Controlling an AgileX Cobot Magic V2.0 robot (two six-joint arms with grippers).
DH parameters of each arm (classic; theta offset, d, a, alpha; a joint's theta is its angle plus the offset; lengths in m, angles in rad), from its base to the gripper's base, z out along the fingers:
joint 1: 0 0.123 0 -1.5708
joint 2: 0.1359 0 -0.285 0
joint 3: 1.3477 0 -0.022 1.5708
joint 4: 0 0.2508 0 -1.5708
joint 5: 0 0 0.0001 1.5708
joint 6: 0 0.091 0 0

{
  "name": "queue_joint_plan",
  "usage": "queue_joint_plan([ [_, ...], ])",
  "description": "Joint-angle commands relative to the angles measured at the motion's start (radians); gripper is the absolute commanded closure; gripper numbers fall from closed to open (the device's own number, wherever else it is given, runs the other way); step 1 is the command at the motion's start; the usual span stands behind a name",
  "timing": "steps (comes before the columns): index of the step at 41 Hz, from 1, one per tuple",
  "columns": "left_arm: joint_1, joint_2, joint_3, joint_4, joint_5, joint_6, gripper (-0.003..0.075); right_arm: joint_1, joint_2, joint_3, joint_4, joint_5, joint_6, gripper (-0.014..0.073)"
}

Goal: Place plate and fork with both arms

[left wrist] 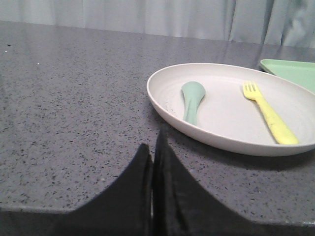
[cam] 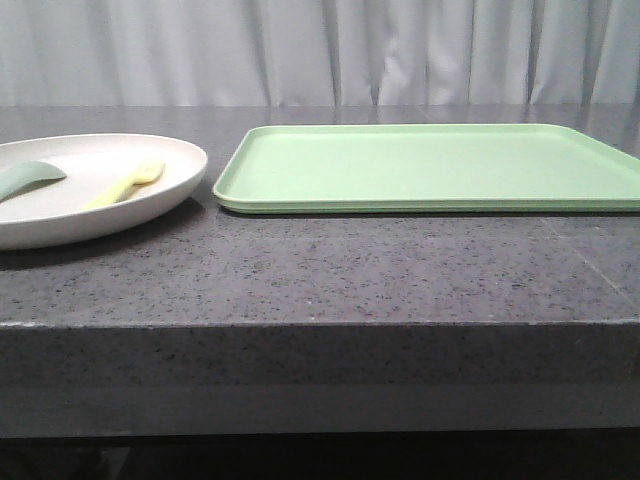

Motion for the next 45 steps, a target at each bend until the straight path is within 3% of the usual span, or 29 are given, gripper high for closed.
queue_joint_plan([
  [1,0.001,-0.020,0.001,-0.002,-0.084,-0.001,0.0738,0.002,-0.018,-0.004,-0.011,-0.073,-0.010,0.0661],
  [45,0.001,-0.020,0.001,0.004,-0.116,-0.001,0.0738,0.001,-0.018,-0.004,-0.011,-0.082,-0.010,0.0661],
])
